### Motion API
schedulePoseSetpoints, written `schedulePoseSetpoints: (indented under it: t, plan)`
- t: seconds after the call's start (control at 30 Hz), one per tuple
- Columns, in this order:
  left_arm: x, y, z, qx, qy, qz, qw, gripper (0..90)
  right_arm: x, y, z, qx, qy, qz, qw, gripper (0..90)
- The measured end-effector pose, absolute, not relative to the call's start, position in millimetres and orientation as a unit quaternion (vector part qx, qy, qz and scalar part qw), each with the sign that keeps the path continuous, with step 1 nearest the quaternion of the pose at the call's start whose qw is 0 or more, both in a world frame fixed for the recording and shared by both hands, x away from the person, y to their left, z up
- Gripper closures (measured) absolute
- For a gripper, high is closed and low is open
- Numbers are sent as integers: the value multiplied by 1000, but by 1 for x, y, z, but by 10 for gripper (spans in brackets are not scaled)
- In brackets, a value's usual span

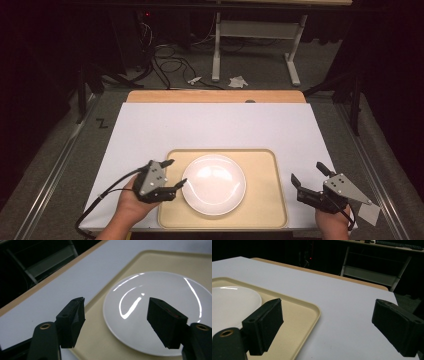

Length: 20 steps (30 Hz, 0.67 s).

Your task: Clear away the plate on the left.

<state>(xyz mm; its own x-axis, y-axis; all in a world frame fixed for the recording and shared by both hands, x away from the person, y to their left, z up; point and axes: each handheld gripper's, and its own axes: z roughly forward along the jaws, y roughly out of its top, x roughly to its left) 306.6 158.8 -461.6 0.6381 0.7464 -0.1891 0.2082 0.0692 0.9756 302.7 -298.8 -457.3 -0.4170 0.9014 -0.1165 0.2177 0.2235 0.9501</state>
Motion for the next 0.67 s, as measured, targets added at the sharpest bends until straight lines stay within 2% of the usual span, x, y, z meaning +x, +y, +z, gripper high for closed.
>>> schedulePoseSetpoints:
  t: [0.07, 0.1, 0.23, 0.33, 0.4, 0.67]
  plan:
    - [312, 165, -458, 563, 427, 214, 675, 277, 302, -299, -457, 404, 695, 473, 361, 107]
    - [313, 177, -457, 568, 422, 217, 672, 260, 302, -299, -457, 405, 695, 472, 361, 107]
    - [315, 209, -456, 497, 464, 231, 696, 159, 302, -300, -457, 408, 693, 475, 358, 107]
    - [316, 226, -458, 461, 491, 244, 698, 80, 302, -301, -457, 410, 692, 474, 358, 108]
    - [316, 231, -459, 454, 498, 242, 698, 22, 302, -301, -457, 413, 691, 474, 356, 116]
    - [316, 225, -458, 468, 485, 248, 696, 1, 302, -300, -458, 414, 693, 473, 352, 134]
